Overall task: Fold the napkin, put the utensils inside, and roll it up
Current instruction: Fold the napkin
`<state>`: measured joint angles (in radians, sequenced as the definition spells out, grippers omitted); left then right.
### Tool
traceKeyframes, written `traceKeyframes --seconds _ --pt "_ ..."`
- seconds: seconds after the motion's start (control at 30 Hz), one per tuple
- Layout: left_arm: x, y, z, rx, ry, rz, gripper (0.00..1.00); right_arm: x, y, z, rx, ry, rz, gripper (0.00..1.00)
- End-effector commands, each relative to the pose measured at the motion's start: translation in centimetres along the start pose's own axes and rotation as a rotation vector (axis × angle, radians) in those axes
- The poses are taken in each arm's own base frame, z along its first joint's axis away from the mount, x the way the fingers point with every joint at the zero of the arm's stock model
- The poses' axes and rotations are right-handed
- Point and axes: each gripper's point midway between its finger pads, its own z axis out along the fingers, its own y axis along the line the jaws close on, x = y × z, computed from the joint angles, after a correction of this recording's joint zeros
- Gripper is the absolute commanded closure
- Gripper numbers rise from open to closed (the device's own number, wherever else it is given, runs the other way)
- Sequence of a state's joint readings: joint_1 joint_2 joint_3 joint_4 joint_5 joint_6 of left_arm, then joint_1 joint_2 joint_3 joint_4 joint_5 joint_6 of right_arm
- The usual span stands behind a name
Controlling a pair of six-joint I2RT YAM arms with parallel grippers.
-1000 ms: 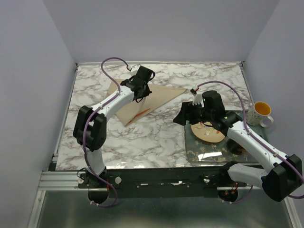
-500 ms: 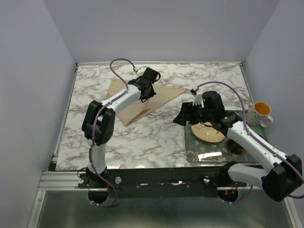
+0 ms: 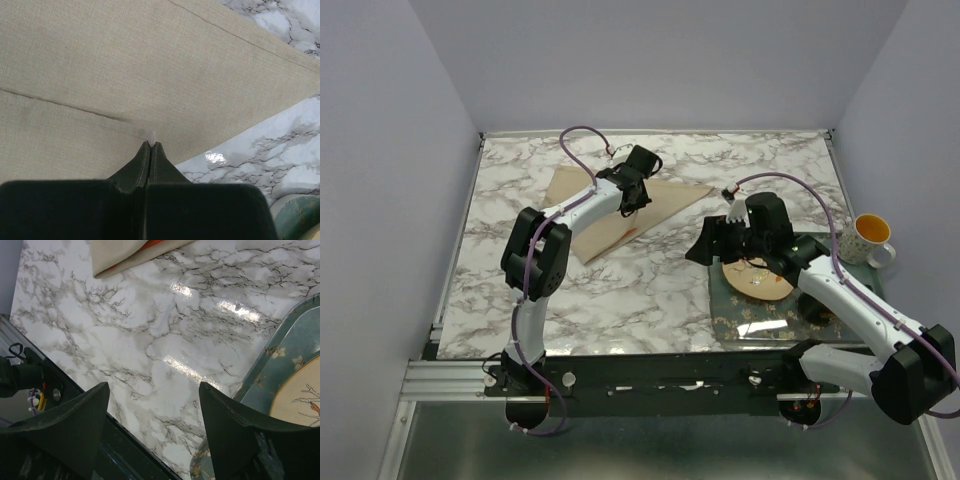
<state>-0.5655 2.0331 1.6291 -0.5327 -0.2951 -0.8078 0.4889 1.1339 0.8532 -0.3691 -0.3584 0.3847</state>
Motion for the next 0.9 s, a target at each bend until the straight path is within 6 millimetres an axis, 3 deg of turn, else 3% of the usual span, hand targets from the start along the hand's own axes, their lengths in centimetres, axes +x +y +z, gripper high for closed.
traceKeyframes --seconds 0.0,0.27,0.4,0.5,0.53,0.6,0.63,0.73,0.8,0.87 --pt "0.3 0.4 0.6 -0.029 -0.007 0.022 1.00 0.9 -0.6 -0.2 0.018 0.021 0.020 0.19" --pt "1.3 1.0 1.4 -0.051 0.018 0.054 0.98 0.5 -1.2 -0.5 0.052 0.001 0.030 0.19" --pt "2.2 1.0 1.9 -0.044 0.043 0.065 0.90 -1.5 -2.9 -1.6 0.128 -0.063 0.056 0.19" --pt "2.5 0.8 1.8 -0.025 0.052 0.079 0.72 -3.1 -4.0 -2.2 0.156 -0.097 0.080 0.19" --pt "2.5 0.8 1.7 -0.024 0.051 0.080 0.59 -3.5 -4.3 -2.2 0.163 -0.102 0.084 0.19" --pt "1.8 0.6 1.0 -0.011 0.035 0.077 0.48 -4.6 -5.3 -1.9 0.183 -0.110 0.113 0.19" --pt "1.4 0.7 0.7 -0.013 0.022 0.083 0.34 -5.3 -5.4 -1.6 0.180 -0.119 0.118 0.19" --pt "0.0 0.1 -0.9 0.008 -0.003 0.076 0.08 -7.3 -6.6 0.1 0.192 -0.137 0.155 0.19" --pt "-0.8 -0.3 -2.2 0.032 -0.016 0.067 0.01 -8.8 -7.2 1.7 0.186 -0.140 0.186 0.19" --pt "-1.6 -0.3 -3.6 0.045 -0.034 0.073 0.01 -10.0 -7.2 2.7 0.168 -0.155 0.197 0.19"
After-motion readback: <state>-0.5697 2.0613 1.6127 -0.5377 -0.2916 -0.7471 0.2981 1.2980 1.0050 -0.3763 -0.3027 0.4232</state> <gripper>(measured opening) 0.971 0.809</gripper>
